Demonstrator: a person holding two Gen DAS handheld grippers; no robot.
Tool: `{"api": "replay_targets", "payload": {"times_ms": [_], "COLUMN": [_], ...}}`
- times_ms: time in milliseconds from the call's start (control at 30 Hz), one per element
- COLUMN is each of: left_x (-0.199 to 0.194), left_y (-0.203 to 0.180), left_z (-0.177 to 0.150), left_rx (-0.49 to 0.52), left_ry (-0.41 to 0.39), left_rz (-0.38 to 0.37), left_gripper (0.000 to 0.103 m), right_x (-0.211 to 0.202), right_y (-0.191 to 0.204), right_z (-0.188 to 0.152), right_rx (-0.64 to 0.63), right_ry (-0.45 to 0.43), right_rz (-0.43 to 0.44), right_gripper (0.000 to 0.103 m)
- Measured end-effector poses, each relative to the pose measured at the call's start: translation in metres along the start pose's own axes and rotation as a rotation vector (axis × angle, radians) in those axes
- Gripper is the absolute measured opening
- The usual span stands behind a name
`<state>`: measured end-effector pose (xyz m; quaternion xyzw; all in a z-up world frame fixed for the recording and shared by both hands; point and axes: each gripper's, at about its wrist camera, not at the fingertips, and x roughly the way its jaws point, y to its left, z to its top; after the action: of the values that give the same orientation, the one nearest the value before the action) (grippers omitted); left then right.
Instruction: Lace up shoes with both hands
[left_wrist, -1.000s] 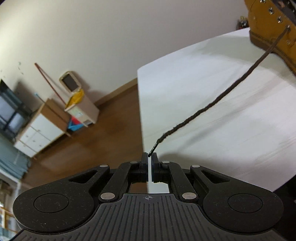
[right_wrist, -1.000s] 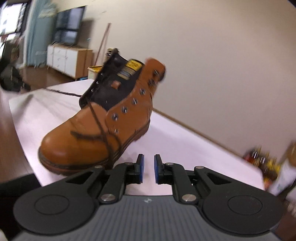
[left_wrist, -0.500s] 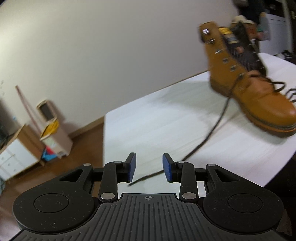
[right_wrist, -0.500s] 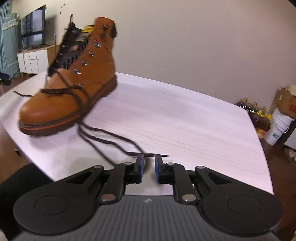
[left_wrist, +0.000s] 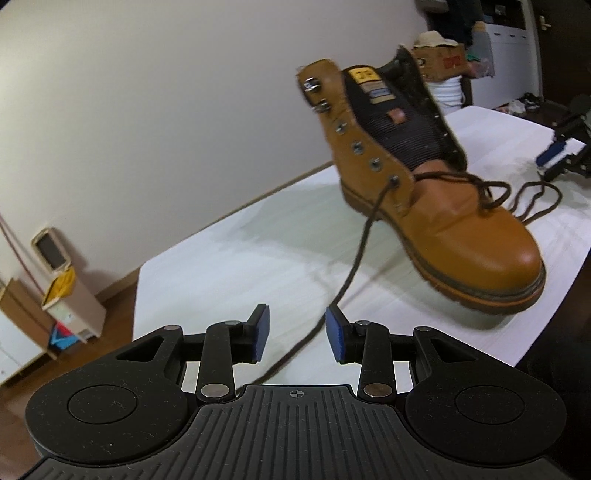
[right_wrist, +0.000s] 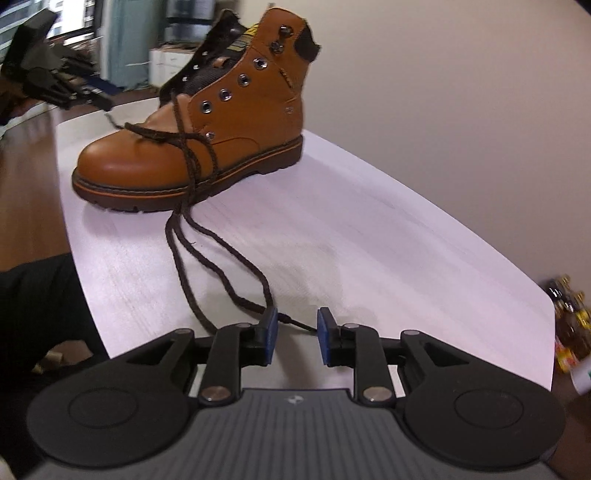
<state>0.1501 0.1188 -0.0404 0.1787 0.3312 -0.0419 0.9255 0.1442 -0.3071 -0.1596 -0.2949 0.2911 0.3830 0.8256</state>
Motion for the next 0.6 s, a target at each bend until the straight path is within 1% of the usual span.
{"api": "replay_targets", "payload": {"times_ms": [67,167,200,300,367,400,433,467,500,600], "left_x": [0.001,0.003,0.004,0.005,0.005,0.005,0.004,0.002,0.001,-0.006], "left_y": [-0.005,-0.013,-0.016,-0.023,-0.027,-0.03,-0.033,-0.035,-0.037,-0.04], "left_z": [0.005,0.011,0.013,0.017,0.019,0.02,0.02,0.021,0.021,0.023], "left_rx": [0.012,0.027,0.032,0.043,0.049,0.058,0.069,0.078,0.084,0.099], "left_ry": [-0.002,-0.003,-0.003,-0.006,-0.008,-0.011,-0.015,-0.019,-0.024,-0.053], "left_rz": [-0.008,-0.013,-0.014,-0.022,-0.026,-0.028,-0.03,-0.032,-0.036,-0.065], "left_gripper": [0.038,0.038,0.039,0.039,0.039,0.039,0.039,0.039,0.039,0.039], "right_x": [0.002,0.006,0.009,0.011,0.013,0.016,0.016,0.017,0.015,0.002], "right_y": [-0.003,0.0,0.0,-0.002,-0.004,-0.012,-0.015,-0.017,-0.015,-0.004], "right_z": [0.005,0.01,0.012,0.016,0.016,0.018,0.019,0.019,0.017,0.013], "right_rx": [-0.03,-0.116,-0.129,-0.15,-0.146,-0.087,-0.059,-0.032,-0.038,-0.044], "right_ry": [0.004,0.04,0.06,0.075,0.079,0.098,0.111,0.124,0.125,0.107], "right_rz": [0.027,0.075,0.108,0.134,0.146,0.175,0.182,0.188,0.175,0.148], "right_gripper": [0.027,0.028,0.028,0.028,0.028,0.026,0.026,0.021,0.005,0.004]}}
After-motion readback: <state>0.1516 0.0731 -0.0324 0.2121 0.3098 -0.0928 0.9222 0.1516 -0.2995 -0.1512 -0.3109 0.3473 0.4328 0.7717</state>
